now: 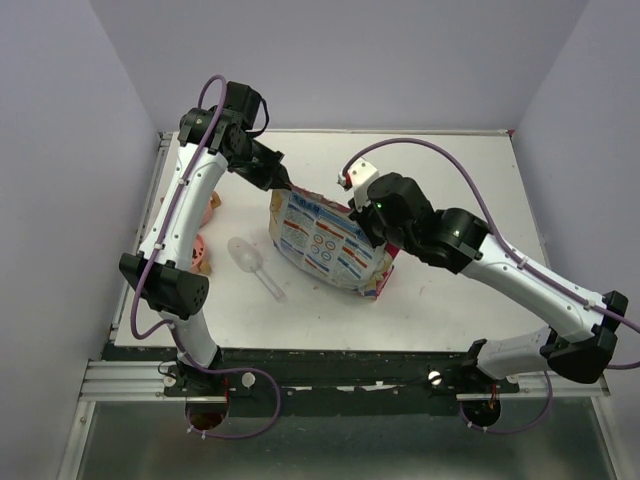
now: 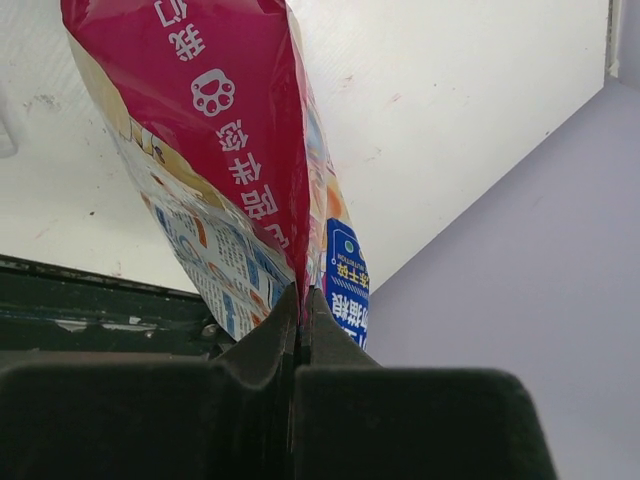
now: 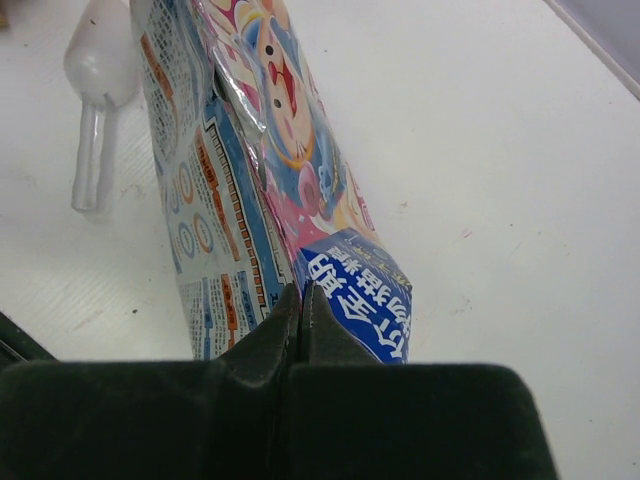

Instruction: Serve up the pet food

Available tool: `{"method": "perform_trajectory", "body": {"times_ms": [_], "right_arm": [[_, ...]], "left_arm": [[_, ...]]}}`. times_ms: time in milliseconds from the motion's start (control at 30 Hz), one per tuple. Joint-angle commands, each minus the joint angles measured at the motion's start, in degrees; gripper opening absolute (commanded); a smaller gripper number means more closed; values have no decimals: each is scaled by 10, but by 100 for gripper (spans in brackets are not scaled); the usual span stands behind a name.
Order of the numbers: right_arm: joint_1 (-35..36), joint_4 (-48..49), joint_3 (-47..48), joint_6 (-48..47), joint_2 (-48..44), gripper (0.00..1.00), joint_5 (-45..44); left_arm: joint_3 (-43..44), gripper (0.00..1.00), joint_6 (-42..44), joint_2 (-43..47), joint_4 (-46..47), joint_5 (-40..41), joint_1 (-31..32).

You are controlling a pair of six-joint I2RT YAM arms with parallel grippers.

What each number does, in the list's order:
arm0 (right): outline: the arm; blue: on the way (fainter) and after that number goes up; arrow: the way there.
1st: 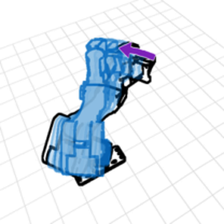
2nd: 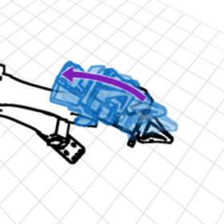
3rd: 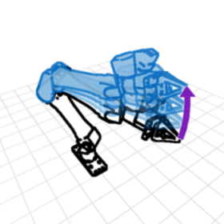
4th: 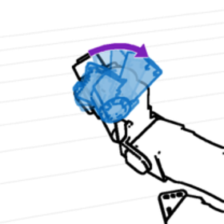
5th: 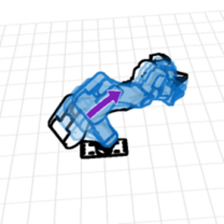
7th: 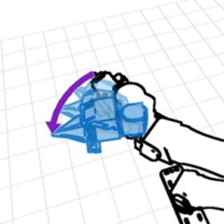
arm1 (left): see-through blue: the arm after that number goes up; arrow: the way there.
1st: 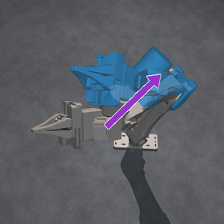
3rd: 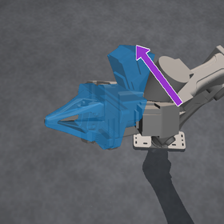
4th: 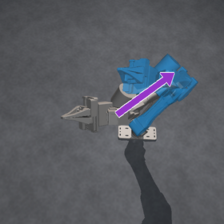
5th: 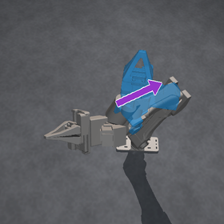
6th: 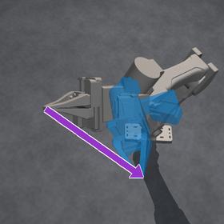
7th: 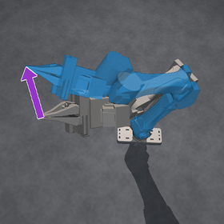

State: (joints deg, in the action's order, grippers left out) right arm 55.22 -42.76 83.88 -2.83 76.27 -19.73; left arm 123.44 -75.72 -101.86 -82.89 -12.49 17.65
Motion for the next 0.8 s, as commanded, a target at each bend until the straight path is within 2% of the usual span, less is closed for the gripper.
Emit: {"method": "perform_trajectory", "body": {"times_ms": [0, 167, 333, 433, 600, 767], "right_arm": [[-14, -135, 15, 60, -31, 0, 3], [-63, -192, 66, 156, 12, 0, 185], [-119, -178, 59, 197, 17, 0, 332], [-124, -181, 89, 203, 27, 0, 346], [-124, -187, 143, 208, 69, 0, 326], [-111, -169, 188, 245, 106, 0, 380]], "left_arm": [[51, 0, 34, 5, 16, 49, -34], [90, 0, 102, -26, 39, 30, -38], [88, 0, 115, -37, 42, 48, -44], [81, 0, 118, -42, 62, 44, -52], [119, 0, 119, -79, 83, 20, -62], [140, 0, 127, -121, 140, -46, -68]]}}
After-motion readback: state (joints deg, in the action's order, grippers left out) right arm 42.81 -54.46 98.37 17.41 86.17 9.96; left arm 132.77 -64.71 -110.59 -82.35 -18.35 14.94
